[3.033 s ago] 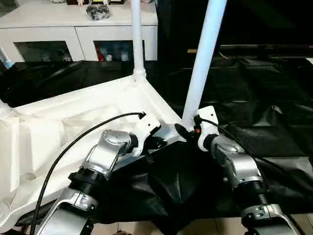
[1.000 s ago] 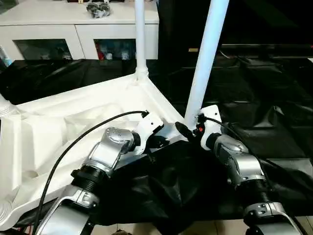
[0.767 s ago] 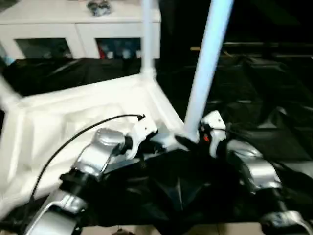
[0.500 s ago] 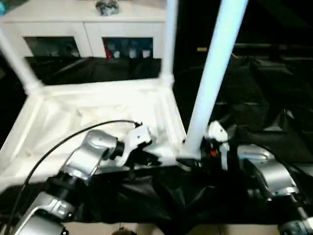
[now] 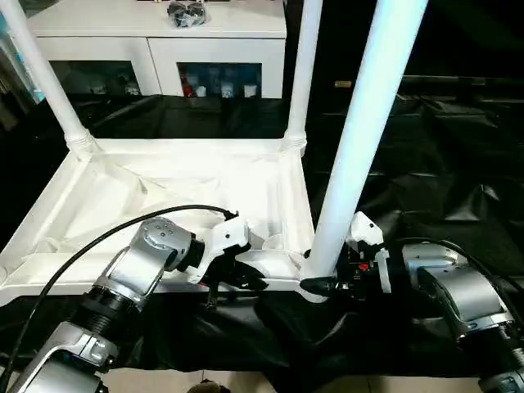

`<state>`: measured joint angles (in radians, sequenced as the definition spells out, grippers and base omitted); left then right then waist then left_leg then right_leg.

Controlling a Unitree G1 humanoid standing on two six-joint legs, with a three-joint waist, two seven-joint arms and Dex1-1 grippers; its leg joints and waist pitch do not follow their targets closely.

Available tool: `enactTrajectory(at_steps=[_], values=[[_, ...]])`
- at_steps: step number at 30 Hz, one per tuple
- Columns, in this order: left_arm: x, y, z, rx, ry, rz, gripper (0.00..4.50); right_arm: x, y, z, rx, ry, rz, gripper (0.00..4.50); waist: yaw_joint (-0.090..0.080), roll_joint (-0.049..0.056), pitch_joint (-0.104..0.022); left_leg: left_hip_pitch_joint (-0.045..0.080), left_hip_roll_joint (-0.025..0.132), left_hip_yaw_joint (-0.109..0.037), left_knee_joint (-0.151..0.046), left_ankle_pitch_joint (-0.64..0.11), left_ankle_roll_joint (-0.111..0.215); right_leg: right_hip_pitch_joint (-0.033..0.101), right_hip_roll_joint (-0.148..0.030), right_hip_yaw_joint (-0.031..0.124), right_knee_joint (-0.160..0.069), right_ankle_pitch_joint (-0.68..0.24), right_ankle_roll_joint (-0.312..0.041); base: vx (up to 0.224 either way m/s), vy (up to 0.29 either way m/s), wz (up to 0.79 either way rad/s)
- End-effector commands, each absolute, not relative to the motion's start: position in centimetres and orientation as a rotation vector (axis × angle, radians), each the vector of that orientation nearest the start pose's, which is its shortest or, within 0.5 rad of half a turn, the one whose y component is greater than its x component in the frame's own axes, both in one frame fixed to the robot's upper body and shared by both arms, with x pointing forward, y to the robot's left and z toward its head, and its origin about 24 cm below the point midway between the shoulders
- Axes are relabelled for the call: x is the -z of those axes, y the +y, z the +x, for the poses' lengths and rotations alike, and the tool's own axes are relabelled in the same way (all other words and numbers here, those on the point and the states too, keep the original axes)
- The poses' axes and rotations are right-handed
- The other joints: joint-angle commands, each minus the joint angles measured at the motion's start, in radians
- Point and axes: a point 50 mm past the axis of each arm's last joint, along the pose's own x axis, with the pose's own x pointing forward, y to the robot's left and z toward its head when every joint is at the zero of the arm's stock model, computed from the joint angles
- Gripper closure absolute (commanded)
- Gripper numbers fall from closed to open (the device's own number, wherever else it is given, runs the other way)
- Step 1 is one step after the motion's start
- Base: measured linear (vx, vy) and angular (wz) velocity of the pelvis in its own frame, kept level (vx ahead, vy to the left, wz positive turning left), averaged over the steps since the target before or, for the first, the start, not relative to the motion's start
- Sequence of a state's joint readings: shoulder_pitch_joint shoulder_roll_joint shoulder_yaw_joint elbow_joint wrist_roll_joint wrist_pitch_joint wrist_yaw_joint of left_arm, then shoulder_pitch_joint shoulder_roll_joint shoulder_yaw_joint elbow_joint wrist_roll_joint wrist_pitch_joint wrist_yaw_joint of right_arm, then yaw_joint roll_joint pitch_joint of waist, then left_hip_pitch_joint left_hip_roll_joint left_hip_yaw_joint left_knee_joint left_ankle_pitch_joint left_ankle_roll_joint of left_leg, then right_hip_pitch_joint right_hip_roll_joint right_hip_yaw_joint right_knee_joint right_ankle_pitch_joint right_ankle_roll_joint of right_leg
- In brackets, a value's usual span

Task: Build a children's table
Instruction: Rotate leg to tighten

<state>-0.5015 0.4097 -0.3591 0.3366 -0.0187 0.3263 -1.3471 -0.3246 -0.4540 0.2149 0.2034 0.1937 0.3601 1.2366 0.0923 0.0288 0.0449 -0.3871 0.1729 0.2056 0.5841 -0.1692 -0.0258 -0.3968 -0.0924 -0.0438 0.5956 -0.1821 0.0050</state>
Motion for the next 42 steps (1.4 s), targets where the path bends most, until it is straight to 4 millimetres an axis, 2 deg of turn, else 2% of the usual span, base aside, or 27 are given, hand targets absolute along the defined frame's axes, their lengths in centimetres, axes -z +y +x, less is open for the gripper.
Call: enactTrajectory(at_steps=[1, 2, 5, 7, 8, 9, 10, 11, 12, 14, 15, 16, 17, 18, 19, 23, 24, 27, 28, 29, 31, 33, 35, 36, 37, 38, 42], values=[[-6.6, 10.3, 29.5, 1.475, 0.453, 0.315, 4.50, -3.5, -12.3, 25.7, -1.423, 0.493, -0.074, 1.71, -0.004, -0.007, -0.057, 0.028, 0.062, -0.029, -0.076, -0.281, 0.015, 0.030, -0.058, 0.037, -0.071, -0.254, -0.225, 0.000, 0.000, 0.00], [-6.6, 10.1, 29.7, 1.447, 0.450, 0.311, 4.50, -3.3, -12.2, 25.9, -1.377, 0.486, -0.069, 1.75, -0.005, -0.005, -0.056, 0.027, 0.061, -0.030, -0.077, -0.288, 0.010, 0.029, -0.058, 0.037, -0.073, -0.262, -0.223, 0.000, 0.000, 0.00], [-6.7, 9.6, 30.2, 1.372, 0.443, 0.301, 4.50, -2.4, -12.0, 27.2, -1.209, 0.484, -0.075, 1.79, -0.014, -0.006, -0.052, 0.030, 0.057, -0.034, -0.080, -0.337, -0.018, 0.024, -0.061, 0.036, -0.080, -0.353, -0.207, 0.000, 0.000, 0.00], [-6.8, 9.2, 30.5, 1.343, 0.438, 0.290, 4.50, -2.0, -11.9, 27.9, -1.118, 0.485, -0.073, 1.79, -0.021, -0.008, -0.052, 0.028, 0.057, -0.040, -0.083, -0.354, -0.032, 0.028, -0.063, 0.034, -0.082, -0.402, -0.186, 0.000, 0.000, 0.00], [-6.9, 8.4, 30.8, 1.289, 0.427, 0.274, 4.50, -1.3, -11.6, 29.2, -0.940, 0.497, -0.037, 1.80, -0.029, -0.007, -0.049, 0.027, 0.056, -0.042, -0.085, -0.376, -0.039, 0.025, -0.060, 0.033, -0.087, -0.420, -0.177, 0.000, 0.000, 0.00], [-6.9, 8.4, 30.8, 1.289, 0.427, 0.274, 4.50, -1.3, -11.6, 29.2, -0.940, 0.497, -0.037, 1.80, -0.044, -0.008, -0.048, 0.030, 0.052, -0.046, -0.084, -0.416, -0.053, 0.021, -0.061, 0.029, -0.091, -0.465, -0.169, 0.000, 0.000, 0.00], [-6.9, 7.5, 31.0, 1.253, 0.417, 0.252, 4.50, -0.6, -11.4, 30.2, -0.776, 0.518, -0.004, 1.80, -0.046, -0.012, -0.048, 0.027, 0.052, -0.047, -0.086, -0.416, -0.053, 0.024, -0.061, 0.028, -0.091, -0.474, -0.160, 0.000, 0.000, 0.00], [-6.9, 7.5, 31.0, 1.253, 0.417, 0.252, 4.50, -0.6, -11.4, 30.2, -0.776, 0.518, -0.004, 1.81, -0.050, -0.008, -0.049, 0.027, 0.052, -0.047, -0.086, -0.415, -0.054, 0.021, -0.062, 0.030, -0.090, -0.473, -0.161, 0.000, 0.000, 0.00], [-7.0, 6.9, 31.1, 1.228, 0.409, 0.234, 4.50, -0.1, -11.1, 30.6, -0.695, 0.543, 0.016, 1.81, -0.055, -0.007, -0.048, 0.028, 0.051, -0.050, -0.085, -0.430, -0.056, 0.020, -0.061, 0.027, -0.095, -0.484, -0.153, 0.000, 0.000, 0.00], [-7.0, 6.2, 31.1, 1.210, 0.404, 0.223, 4.50, 0.3, -10.7, 30.9, -0.633, 0.564, 0.031, 1.81, -0.063, -0.007, -0.049, 0.029, 0.049, -0.050, -0.084, -0.444, -0.058, 0.017, -0.060, 0.028, -0.098, -0.482, -0.152, 0.000, 0.000, 0.00], [-7.0, 5.9, 30.9, 1.204, 0.403, 0.216, 4.50, 0.3, -10.3, 31.0, -0.619, 0.557, 0.046, 1.81, -0.061, 0.003, -0.050, 0.031, 0.049, -0.050, -0.084, -0.444, -0.054, 0.016, -0.060, 0.029, -0.099, -0.473, -0.151, 0.000, 0.000, 0.00], [-7.0, 5.7, 30.8, 1.205, 0.401, 0.212, 4.50, 0.2, -10.0, 31.1, -0.619, 0.548, 0.059, 1.81, -0.063, -0.001, -0.049, 0.032, 0.049, -0.048, -0.084, -0.453, -0.051, 0.014, -0.056, 0.029, -0.101, -0.458, -0.151, 0.000, 0.000, 0.00], [-6.9, 5.5, 30.7, 1.209, 0.400, 0.208, 4.50, 0.1, -9.7, 31.2, -0.624, 0.533, 0.074, 1.46, -0.063, -0.002, -0.049, 0.033, 0.049, -0.047, -0.084, -0.458, -0.049, 0.013, -0.055, 0.029, -0.101, -0.454, -0.152, 0.000, 0.000, 0.00], [-6.9, 5.5, 30.7, 1.209, 0.400, 0.208, 4.50, 0.1, -9.7, 31.2, -0.624, 0.533, 0.074, 1.46, -0.062, -0.001, -0.050, 0.032, 0.049, -0.047, -0.084, -0.457, -0.047, 0.014, -0.056, 0.030, -0.100, -0.440, -0.155, 0.000, 0.000, 0.00], [-6.9, 5.4, 30.5, 1.216, 0.398, 0.207, 4.50, -0.1, -9.5, 31.3, -0.631, 0.528, 0.099, 1.11, -0.062, -0.003, -0.050, 0.031, 0.049, -0.047, -0.085, -0.452, -0.044, 0.015, -0.055, 0.030, -0.099, -0.433, -0.156, 0.000, 0.000, 0.00], [-6.8, 5.4, 30.4, 1.223, 0.388, 0.223, 4.50, -0.4, -9.3, 31.6, -0.640, 0.500, 0.096, 0.99, -0.057, 0.000, -0.051, 0.034, 0.052, -0.043, -0.085, -0.448, -0.042, 0.012, -0.054, 0.033, -0.097, -0.393, -0.174, 0.000, 0.000, 0.00], [-6.9, 5.5, 30.3, 1.231, 0.380, 0.234, 4.50, -0.6, -9.3, 31.6, -0.658, 0.479, 0.073, 0.69, -0.057, 0.000, -0.051, 0.032, 0.051, -0.043, -0.086, -0.438, -0.041, 0.016, -0.053, 0.033, -0.092, -0.370, -0.179, 0.000, 0.000, 0.00], [-6.8, 6.2, 30.1, 1.278, 0.369, 0.283, 4.50, -2.0, -9.6, 31.4, -0.796, 0.386, 0.039, 0.69, -0.054, -0.001, -0.054, 0.029, 0.052, -0.041, -0.085, -0.414, -0.031, 0.020, -0.053, 0.034, -0.088, -0.318, -0.188, 0.000, 0.000, 0.00], [-6.8, 6.2, 30.1, 1.278, 0.369, 0.283, 4.50, -2.0, -9.6, 31.4, -0.796, 0.386, 0.039, 0.69, -0.052, 0.006, -0.055, 0.029, 0.052, -0.041, -0.085, -0.407, -0.028, 0.022, -0.053, 0.034, -0.086, -0.302, -0.191, 0.000, 0.000, 0.00], [-6.8, 6.7, 29.8, 1.322, 0.371, 0.297, 4.50, -2.7, -10.1, 30.7, -0.926, 0.350, 0.000, 0.69, -0.050, 0.005, -0.056, 0.027, 0.054, -0.038, -0.083, -0.382, -0.016, 0.027, -0.053, 0.035, -0.084, -0.266, -0.195, 0.000, 0.000, 0.00], [-6.8, 6.9, 29.8, 1.340, 0.373, 0.303, 4.50, -2.9, -10.4, 30.4, -0.978, 0.350, -0.014, 0.69, -0.047, 0.002, -0.058, 0.029, 0.053, -0.034, -0.079, -0.364, -0.003, 0.026, -0.051, 0.035, -0.082, -0.238, -0.205, 0.000, 0.000, 0.00], [-6.8, 7.6, 29.5, 1.394, 0.377, 0.322, 4.50, -3.4, -11.2, 29.4, -1.113, 0.353, -0.037, 0.69, -0.040, 0.006, -0.058, 0.030, 0.054, -0.031, -0.076, -0.330, 0.017, 0.028, -0.050, 0.036, -0.078, -0.205, -0.223, 0.000, 0.000, 0.00], [-6.8, 7.9, 29.5, 1.412, 0.376, 0.330, 4.50, -3.5, -11.5, 29.0, -1.160, 0.357, -0.044, 0.69, -0.033, 0.007, -0.058, 0.027, 0.055, -0.032, -0.076, -0.310, 0.025, 0.032, -0.050, 0.035, -0.074, -0.187, -0.232, 0.000, 0.000, 0.00], [-6.8, 8.3, 29.5, 1.430, 0.383, 0.340, 4.50, -3.6, -11.9, 28.5, -1.220, 0.376, -0.052, 0.69, -0.029, 0.003, -0.059, 0.027, 0.057, -0.031, -0.076, -0.295, 0.029, 0.033, -0.050, 0.034, -0.073, -0.173, -0.237, 0.000, 0.000, 0.00], [-6.8, 8.3, 29.5, 1.430, 0.383, 0.340, 4.50, -3.6, -11.9, 28.5, -1.220, 0.376, -0.052, 0.69, -0.025, 0.005, -0.061, 0.028, 0.058, -0.032, -0.075, -0.286, 0.030, 0.034, -0.050, 0.033, -0.069, -0.163, -0.240, 0.000, 0.000, 0.00], [-6.8, 8.7, 29.6, 1.446, 0.390, 0.346, 4.50, -3.6, -12.5, 27.7, -1.294, 0.409, -0.061, 0.69, -0.018, 0.004, -0.060, 0.025, 0.059, -0.032, -0.074, -0.272, 0.038, 0.037, -0.048, 0.031, -0.065, -0.151, -0.246, 0.000, 0.000, 0.00], [-7.0, 9.5, 29.8, 1.465, 0.389, 0.364, 4.50, -3.5, -13.3, 26.4, -1.405, 0.478, -0.057, 0.69, -0.007, 0.004, -0.057, 0.028, 0.061, -0.029, -0.075, -0.296, 0.033, 0.030, -0.052, 0.034, -0.070, -0.199, -0.245, 0.000, 0.000, 0.00]])
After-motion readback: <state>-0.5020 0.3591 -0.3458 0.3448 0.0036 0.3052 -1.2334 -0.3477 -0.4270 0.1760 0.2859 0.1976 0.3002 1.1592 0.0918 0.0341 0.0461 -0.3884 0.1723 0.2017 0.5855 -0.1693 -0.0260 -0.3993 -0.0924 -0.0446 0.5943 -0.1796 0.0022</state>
